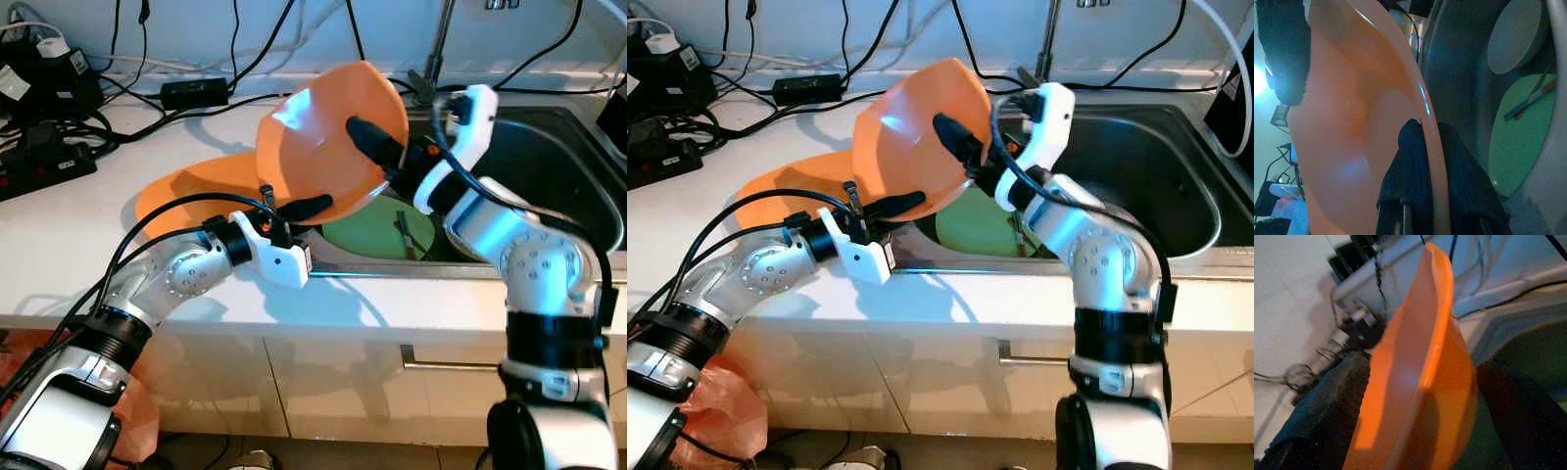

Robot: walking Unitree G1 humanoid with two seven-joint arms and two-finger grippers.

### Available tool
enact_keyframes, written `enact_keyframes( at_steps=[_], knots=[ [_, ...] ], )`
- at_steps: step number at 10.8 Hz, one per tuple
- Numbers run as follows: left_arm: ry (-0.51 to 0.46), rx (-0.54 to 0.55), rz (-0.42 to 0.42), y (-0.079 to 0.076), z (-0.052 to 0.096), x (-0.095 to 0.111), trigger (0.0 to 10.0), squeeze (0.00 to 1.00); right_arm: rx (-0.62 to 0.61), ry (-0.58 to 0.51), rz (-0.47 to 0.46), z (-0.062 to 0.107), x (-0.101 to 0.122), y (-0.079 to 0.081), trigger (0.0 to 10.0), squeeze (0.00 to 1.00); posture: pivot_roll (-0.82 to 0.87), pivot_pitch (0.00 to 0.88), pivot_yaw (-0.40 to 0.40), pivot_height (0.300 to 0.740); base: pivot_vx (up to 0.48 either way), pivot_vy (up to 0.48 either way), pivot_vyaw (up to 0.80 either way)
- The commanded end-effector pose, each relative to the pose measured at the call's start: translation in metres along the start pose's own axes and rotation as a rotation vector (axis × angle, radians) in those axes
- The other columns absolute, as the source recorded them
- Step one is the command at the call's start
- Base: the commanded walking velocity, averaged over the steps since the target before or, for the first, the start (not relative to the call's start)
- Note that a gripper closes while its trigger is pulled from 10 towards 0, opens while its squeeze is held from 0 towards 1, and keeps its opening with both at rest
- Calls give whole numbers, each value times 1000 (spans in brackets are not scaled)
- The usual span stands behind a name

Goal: Kitchen organization

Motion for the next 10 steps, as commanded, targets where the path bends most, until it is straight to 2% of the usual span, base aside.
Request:
enact_keyframes(
  at_steps=[1,2,3,5,6,7,8,9,10],
  knots=[
    [-68,2,-45,5,-4,15,0,0,-26,35,30,-4,-1,-2,10000,0,104,58,47,740,0,0,0],
    [-68,1,-48,5,-4,15,0,0,-70,56,66,-5,3,-10,4196,0,104,58,46,740,0,0,0],
    [-68,-7,-51,3,-4,15,0,0,-117,64,93,-6,9,-18,0,0,103,58,47,740,0,0,0],
    [-64,-29,-58,-3,-2,15,0,0,-189,81,152,-1,25,-35,0,0,101,58,47,740,0,0,0],
    [-64,-33,-62,-4,-1,14,0,0,-197,95,174,3,27,-41,9333,0,98,59,47,740,0,0,0],
    [-63,-36,-67,-4,-1,13,0,0,-201,117,179,6,25,-45,10000,0,97,60,48,740,0,0,0],
    [-61,-38,-72,-4,0,12,0,0,-198,143,170,8,20,-47,2118,0,97,60,48,740,0,0,0],
    [-60,-40,-75,-4,0,12,0,0,-186,173,165,10,15,-48,0,0,95,64,46,740,0,0,0],
    [-60,-41,-78,-4,0,12,0,0,-148,230,171,14,4,-47,0,0,94,63,44,740,0,0,0]
  ],
)
Point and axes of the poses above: a point about 5 cm out from each wrist's last joint towards the gripper, its own z axis pointing back from the gripper into the wrist, its own x axis along the axis of the wrist's last joint, y = z × x, the point moved 6 cm from there along -z, pointing out of the wrist towards the gripper, and after that the axes turned 6 degrees about z, right-handed, at the moved point
